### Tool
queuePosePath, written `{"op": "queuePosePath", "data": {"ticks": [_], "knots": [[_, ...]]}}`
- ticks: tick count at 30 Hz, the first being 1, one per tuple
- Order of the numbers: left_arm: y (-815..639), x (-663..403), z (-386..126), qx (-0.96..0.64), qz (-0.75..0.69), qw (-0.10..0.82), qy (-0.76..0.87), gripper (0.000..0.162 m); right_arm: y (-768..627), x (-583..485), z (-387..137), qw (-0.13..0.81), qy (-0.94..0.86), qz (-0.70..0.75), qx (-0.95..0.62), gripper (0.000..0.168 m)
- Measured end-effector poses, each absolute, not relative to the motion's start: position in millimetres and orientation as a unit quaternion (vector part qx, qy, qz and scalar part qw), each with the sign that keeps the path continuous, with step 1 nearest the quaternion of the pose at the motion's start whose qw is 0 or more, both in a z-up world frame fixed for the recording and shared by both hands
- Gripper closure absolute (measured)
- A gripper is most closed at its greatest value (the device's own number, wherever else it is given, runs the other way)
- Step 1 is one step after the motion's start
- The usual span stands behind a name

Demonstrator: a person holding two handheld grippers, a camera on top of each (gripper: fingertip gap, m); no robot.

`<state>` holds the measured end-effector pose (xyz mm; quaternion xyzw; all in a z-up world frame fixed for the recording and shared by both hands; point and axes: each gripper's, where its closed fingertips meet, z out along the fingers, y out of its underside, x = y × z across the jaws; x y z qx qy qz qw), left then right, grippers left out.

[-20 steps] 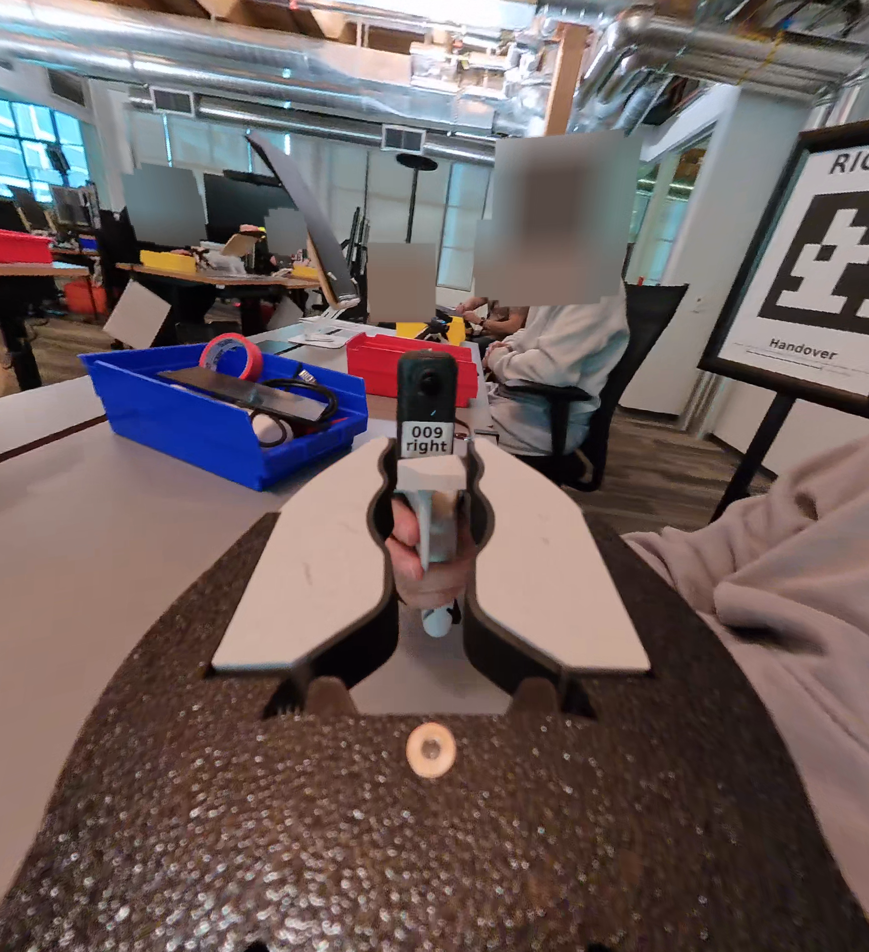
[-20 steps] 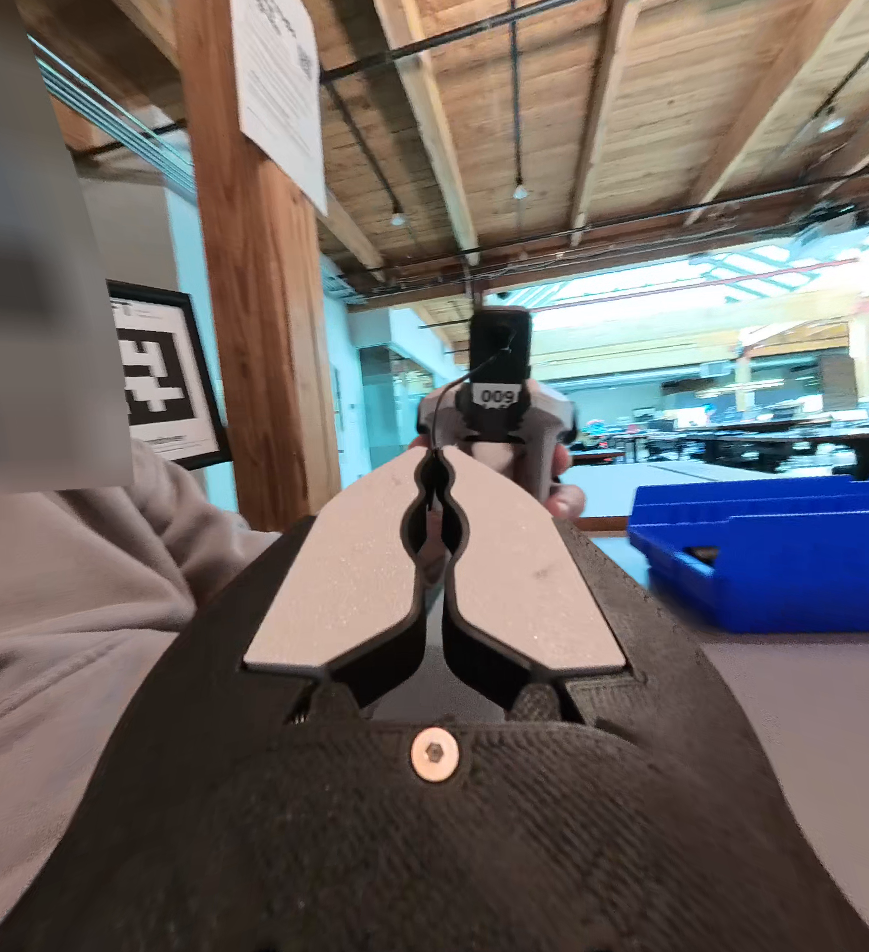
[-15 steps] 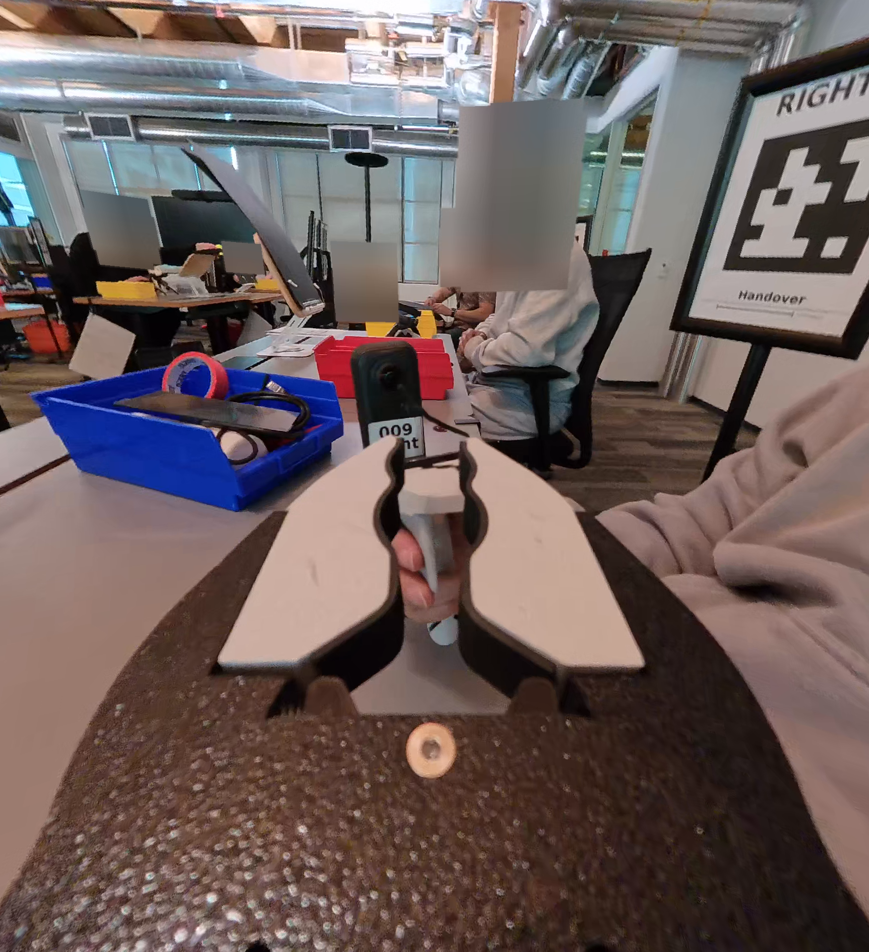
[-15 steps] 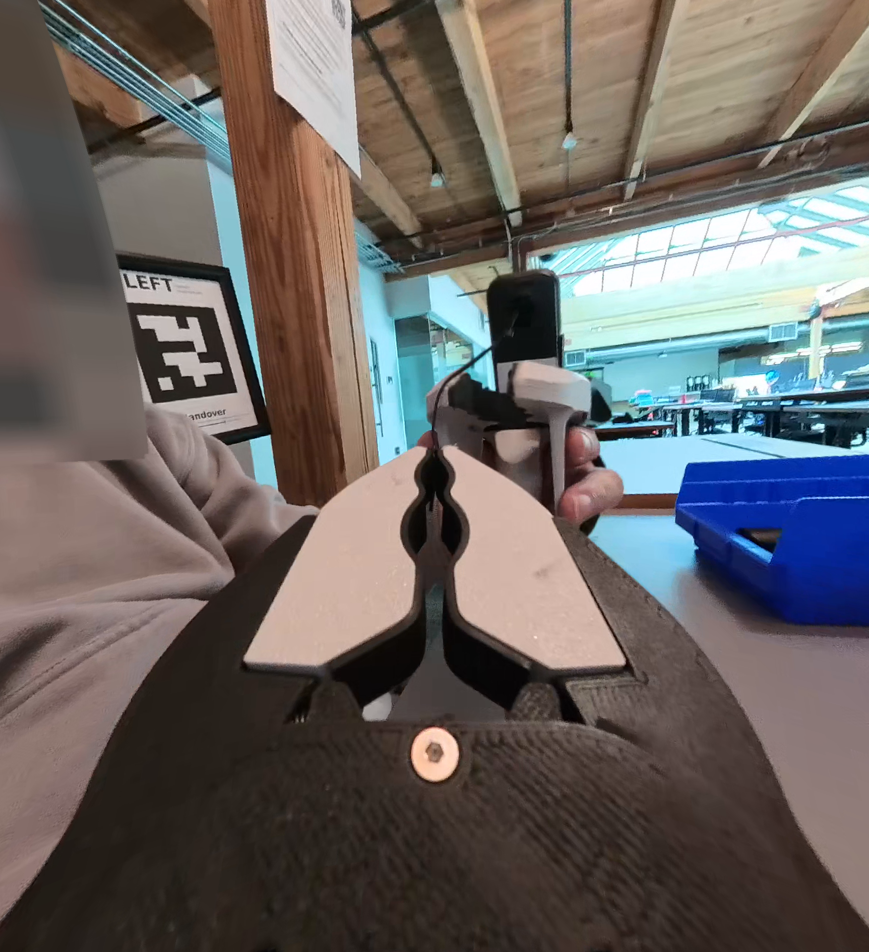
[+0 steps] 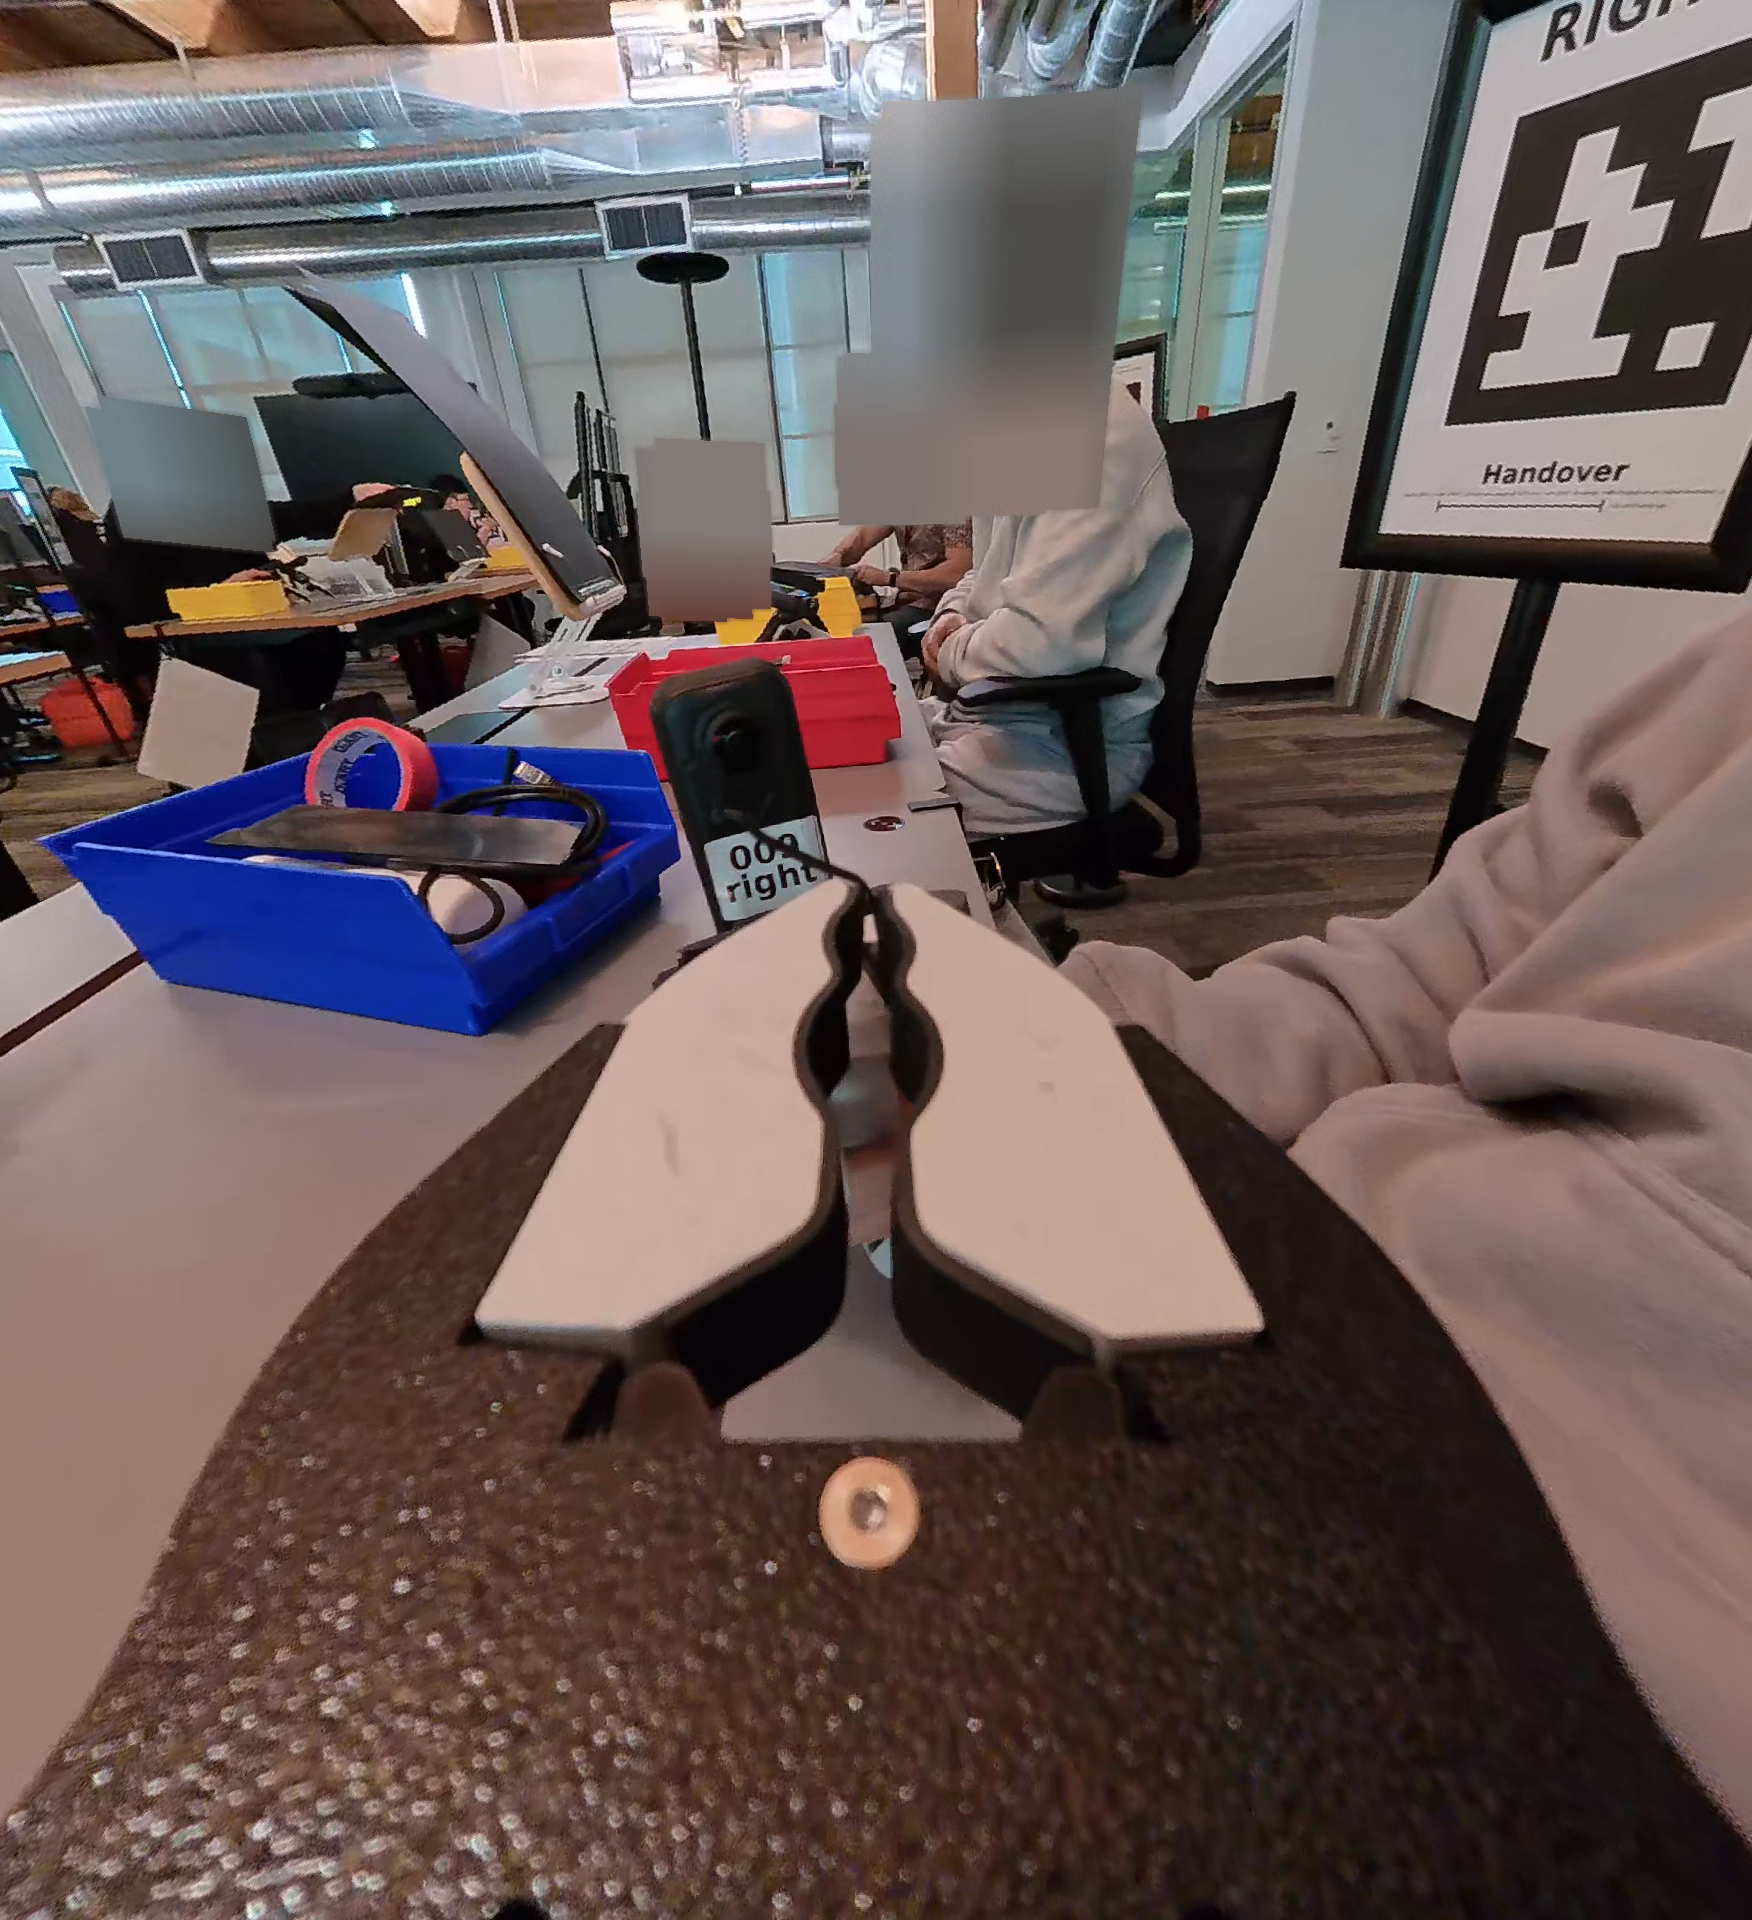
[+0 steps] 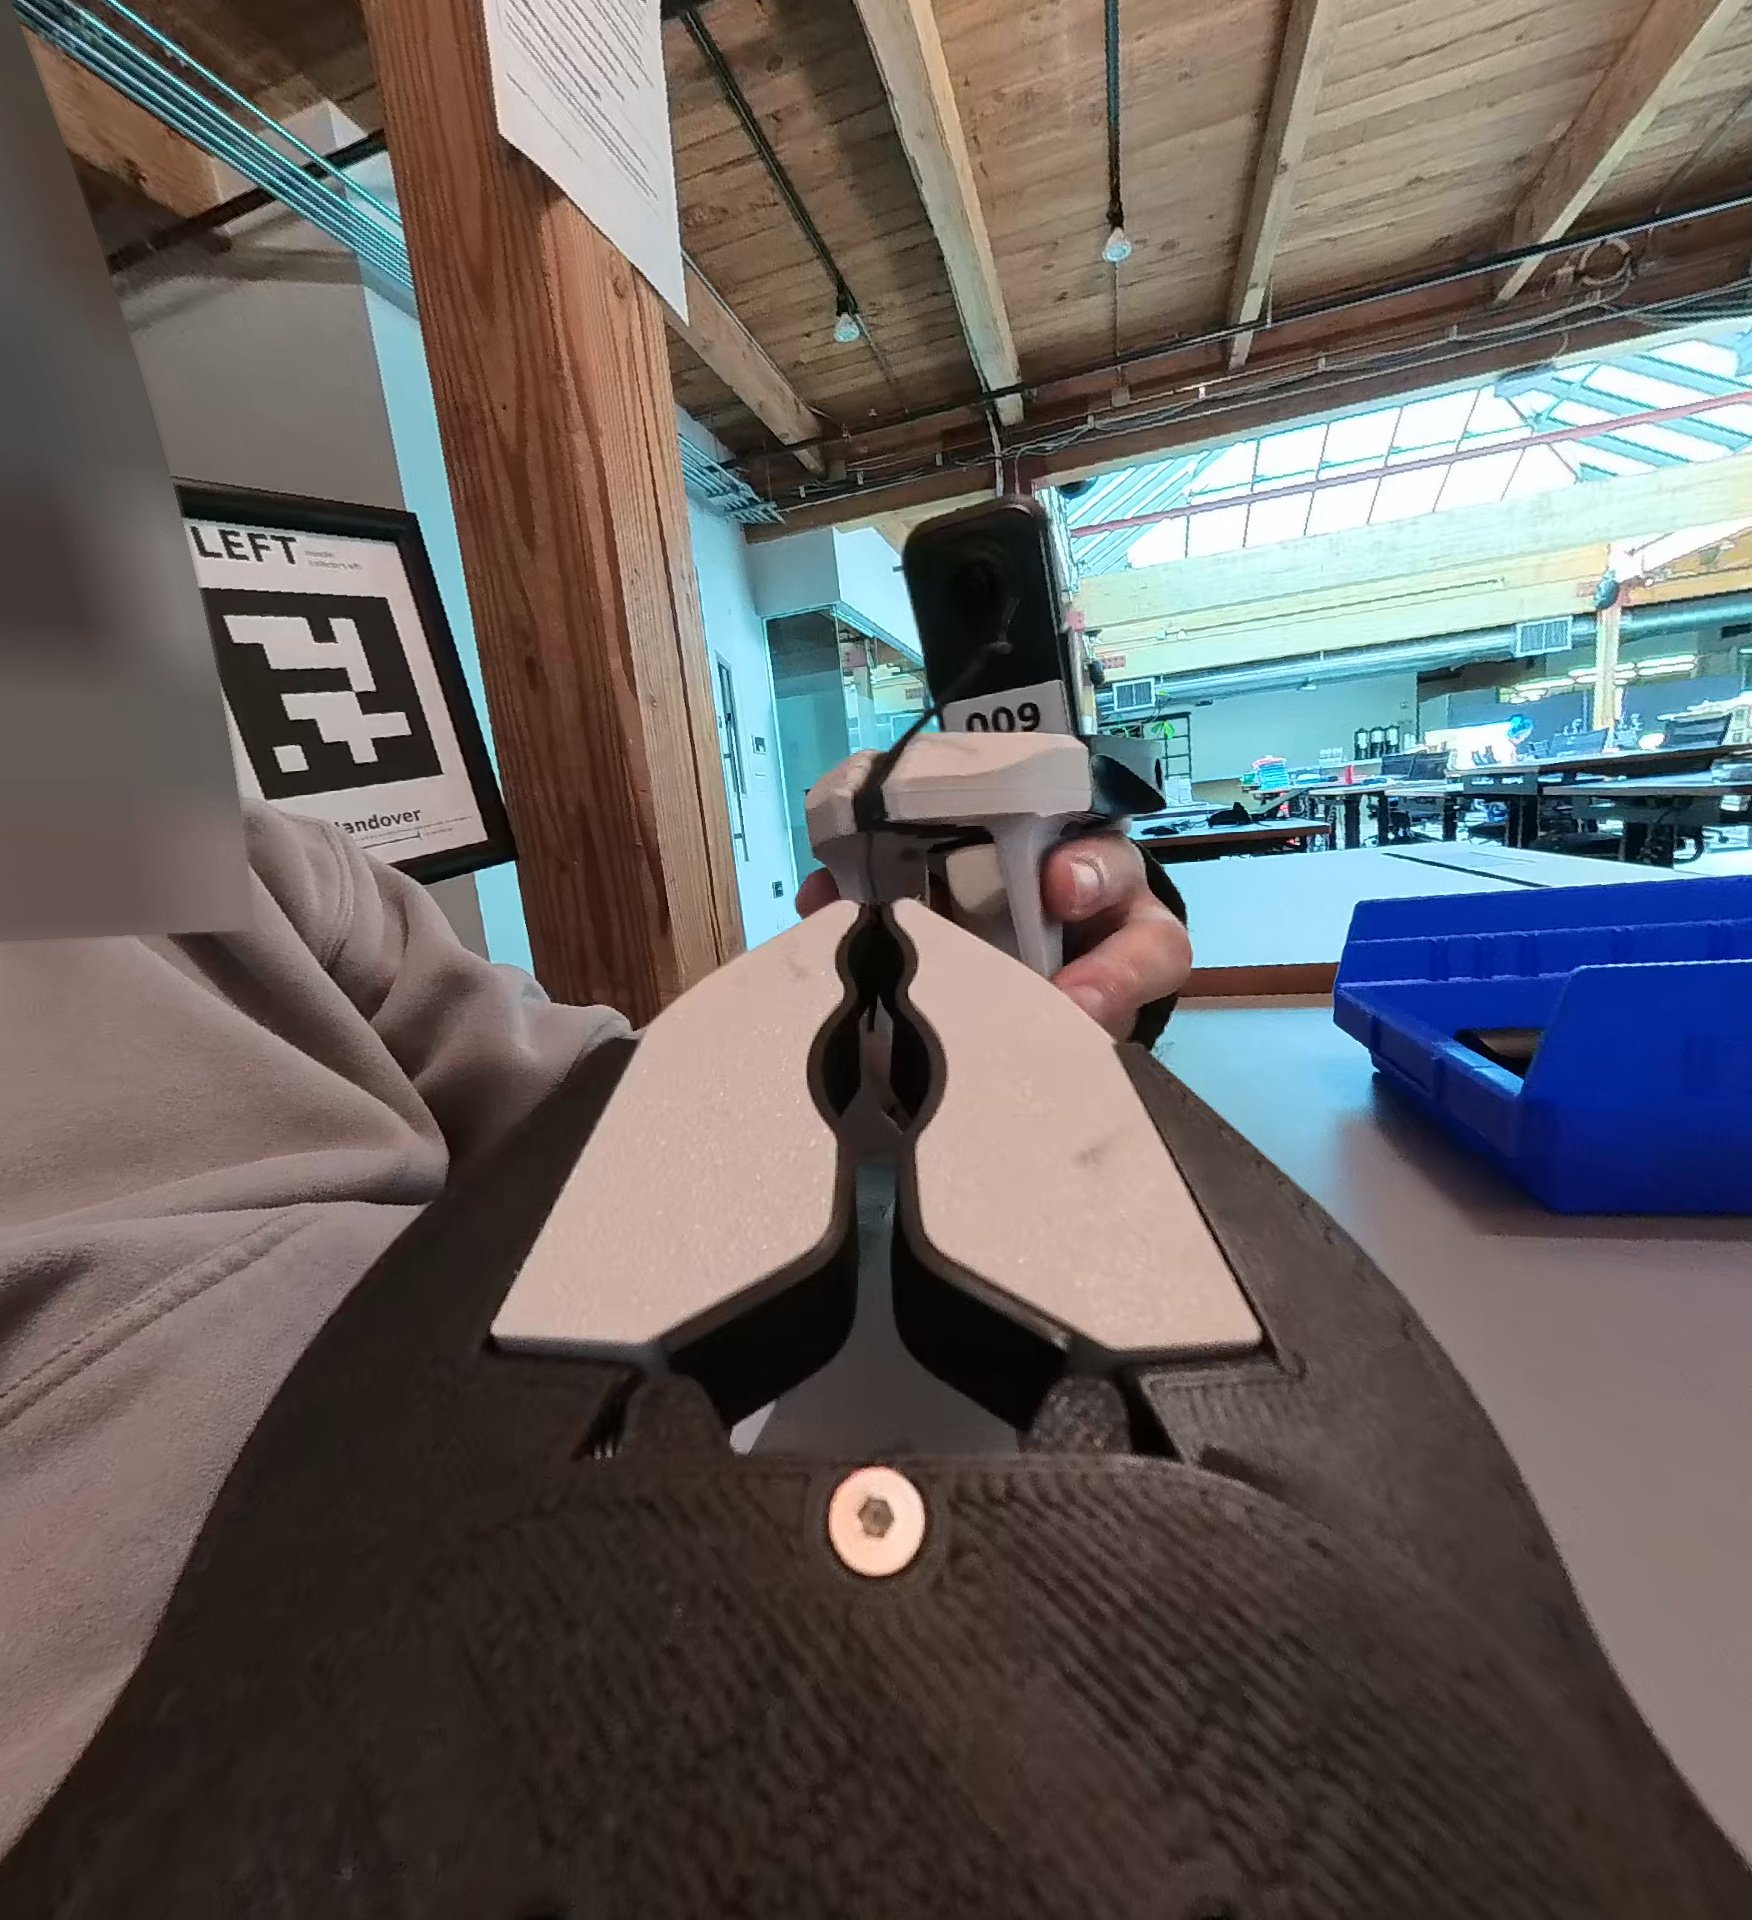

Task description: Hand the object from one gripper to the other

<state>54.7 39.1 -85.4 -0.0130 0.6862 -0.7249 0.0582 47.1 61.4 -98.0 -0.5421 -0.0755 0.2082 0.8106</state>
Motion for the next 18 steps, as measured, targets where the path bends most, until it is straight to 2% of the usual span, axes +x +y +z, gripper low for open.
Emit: {"op": "queuePosePath", "data": {"ticks": [3,6,10,13,18], "knots": [[39.3,62.4,-84.6,-0.032,-0.723,0.077,0.686,0.162,62.6,59.4,-96.5,0.822,-0.043,0.186,-0.536,0.167],[44.5,83.8,-78.9,-0.11,-0.724,0.102,0.673,0.162,61.7,93.4,-94.8,0.846,0.023,0.051,-0.53,0.142],[58.3,114.3,-86.3,-0.236,-0.682,0.156,0.674,0.162,56.5,114.0,-95.3,0.82,0.014,-0.182,-0.542,0.137],[57.3,115.0,-85.1,-0.248,-0.678,0.166,0.671,0.162,58.7,121.6,-101.0,0.758,-0.016,-0.335,-0.56,0.134],[53.9,117.3,-91.0,-0.257,-0.66,0.186,0.681,0.162,69.0,121.8,-113.1,0.687,-0.062,-0.427,-0.584,0.135]]}}
